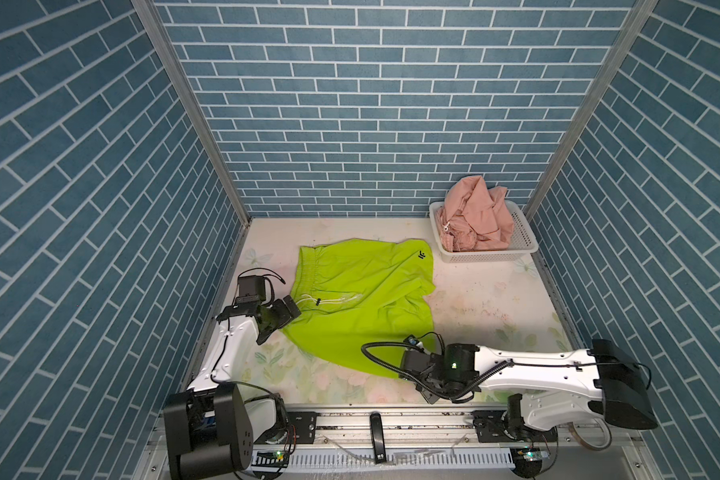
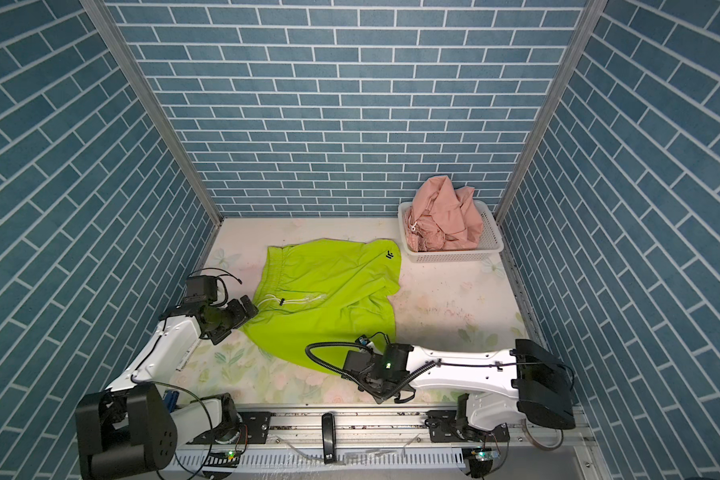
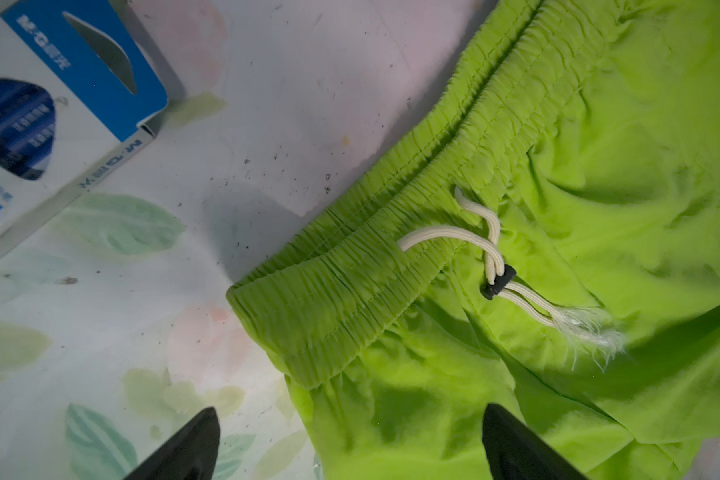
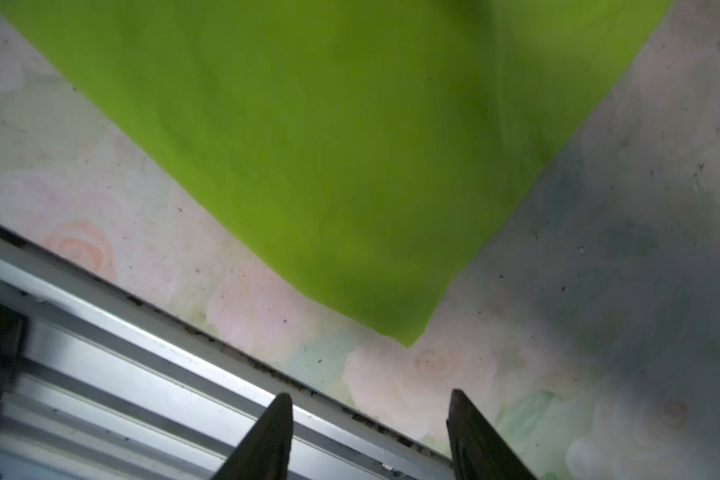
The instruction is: Fold and stack the shorts
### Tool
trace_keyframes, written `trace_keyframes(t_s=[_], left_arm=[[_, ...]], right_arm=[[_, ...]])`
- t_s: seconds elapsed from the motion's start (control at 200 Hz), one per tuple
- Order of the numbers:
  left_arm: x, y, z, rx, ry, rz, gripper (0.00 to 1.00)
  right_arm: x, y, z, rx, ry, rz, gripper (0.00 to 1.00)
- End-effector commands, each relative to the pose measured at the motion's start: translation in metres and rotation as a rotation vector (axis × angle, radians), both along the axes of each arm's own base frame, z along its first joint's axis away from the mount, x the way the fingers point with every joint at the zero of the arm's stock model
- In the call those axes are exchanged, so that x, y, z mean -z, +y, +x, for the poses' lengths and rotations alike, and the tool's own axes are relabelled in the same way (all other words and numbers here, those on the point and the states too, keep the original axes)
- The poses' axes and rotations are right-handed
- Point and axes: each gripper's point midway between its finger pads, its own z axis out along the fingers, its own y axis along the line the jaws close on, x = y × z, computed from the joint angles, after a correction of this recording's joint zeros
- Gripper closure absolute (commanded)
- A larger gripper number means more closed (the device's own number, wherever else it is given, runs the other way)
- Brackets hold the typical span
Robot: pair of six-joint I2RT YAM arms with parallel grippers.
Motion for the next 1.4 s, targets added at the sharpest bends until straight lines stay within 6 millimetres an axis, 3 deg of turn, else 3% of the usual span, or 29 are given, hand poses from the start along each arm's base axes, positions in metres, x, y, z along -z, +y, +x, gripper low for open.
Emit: trace_keyframes(t_s=[0.0,0.245,0.575,0.645,0.735,0.805,0.835,0.89,1.075,1.245,1.275,1.395], left_arm=[[0.01,0.005,-0.005,-0.029,0.011,-0.017,0.0],[0.022,0.011,-0.003,-0.06,0.006,-0.02,0.0],[0.028,0.016,0.014,-0.077,-0.044,-0.009,0.04],[0.031,0.018,0.019,-0.079,-0.058,-0.004,0.09],[0.035,0.018,0.024,-0.074,-0.059,-0.008,0.23],[0.038,0.019,0.027,-0.069,-0.053,-0.004,0.4],[0.039,0.02,0.028,-0.068,-0.053,0.001,0.53],[0.039,0.022,0.031,-0.063,-0.054,0.008,0.65],[0.03,0.018,0.033,-0.036,-0.05,-0.004,1.0],[0.006,0.011,0.023,-0.005,-0.051,-0.02,1.0],[-0.008,0.012,0.026,0.004,-0.07,-0.008,1.0],[-0.035,0.007,0.019,0.018,-0.101,-0.021,1.0]], right_arm=[[-0.003,0.002,0.018,-0.029,-0.108,-0.039,0.37],[0.029,-0.003,0.011,-0.048,-0.063,-0.053,0.36],[0.045,-0.012,0.018,0.052,-0.035,-0.052,0.44],[0.045,-0.014,0.021,0.077,-0.047,-0.047,0.5],[0.046,-0.015,0.022,0.098,-0.044,-0.038,0.67],[0.046,-0.018,0.023,0.114,-0.049,-0.043,0.83],[0.046,-0.02,0.024,0.122,-0.053,-0.045,0.9],[0.043,-0.022,0.026,0.135,-0.066,-0.044,1.0],[0.016,-0.031,0.035,0.181,-0.141,-0.024,1.0],[-0.027,-0.038,0.049,0.195,-0.244,0.001,1.0],[-0.034,-0.04,0.051,0.195,-0.261,-0.001,1.0],[-0.061,-0.047,0.056,0.185,-0.325,-0.028,1.0]])
